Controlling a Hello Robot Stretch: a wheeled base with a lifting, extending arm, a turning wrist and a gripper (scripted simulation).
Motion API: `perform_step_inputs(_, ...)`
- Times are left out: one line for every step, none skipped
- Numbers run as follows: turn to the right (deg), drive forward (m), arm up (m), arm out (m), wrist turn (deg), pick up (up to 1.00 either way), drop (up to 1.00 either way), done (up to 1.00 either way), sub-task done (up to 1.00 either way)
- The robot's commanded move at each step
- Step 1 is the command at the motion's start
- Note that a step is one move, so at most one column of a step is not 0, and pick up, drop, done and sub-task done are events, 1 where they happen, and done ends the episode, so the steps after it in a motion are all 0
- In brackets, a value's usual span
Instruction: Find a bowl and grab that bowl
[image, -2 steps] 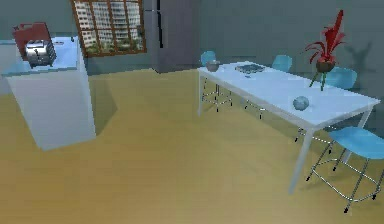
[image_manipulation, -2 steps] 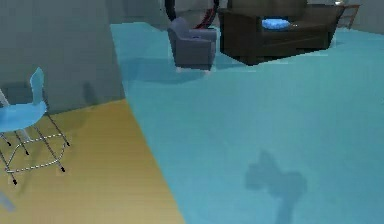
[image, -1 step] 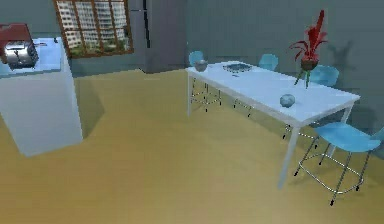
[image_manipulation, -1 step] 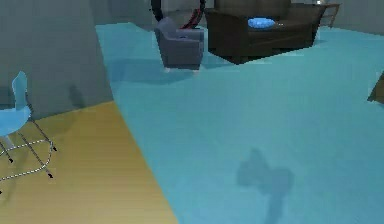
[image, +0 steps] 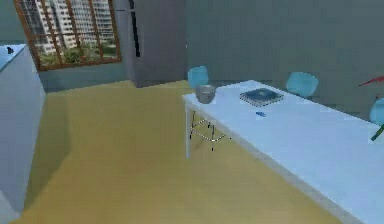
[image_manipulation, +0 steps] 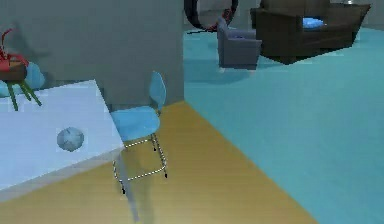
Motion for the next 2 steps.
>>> perform_step_inputs(0.0, 0.6, 0.0, 0.0, 0.0, 0.0, 0.0, 0.0, 0.0)
perform_step_inputs(-45.0, 0.0, 0.0, 0.0, 0.0, 0.0, 0.0, 0.0, 0.0)
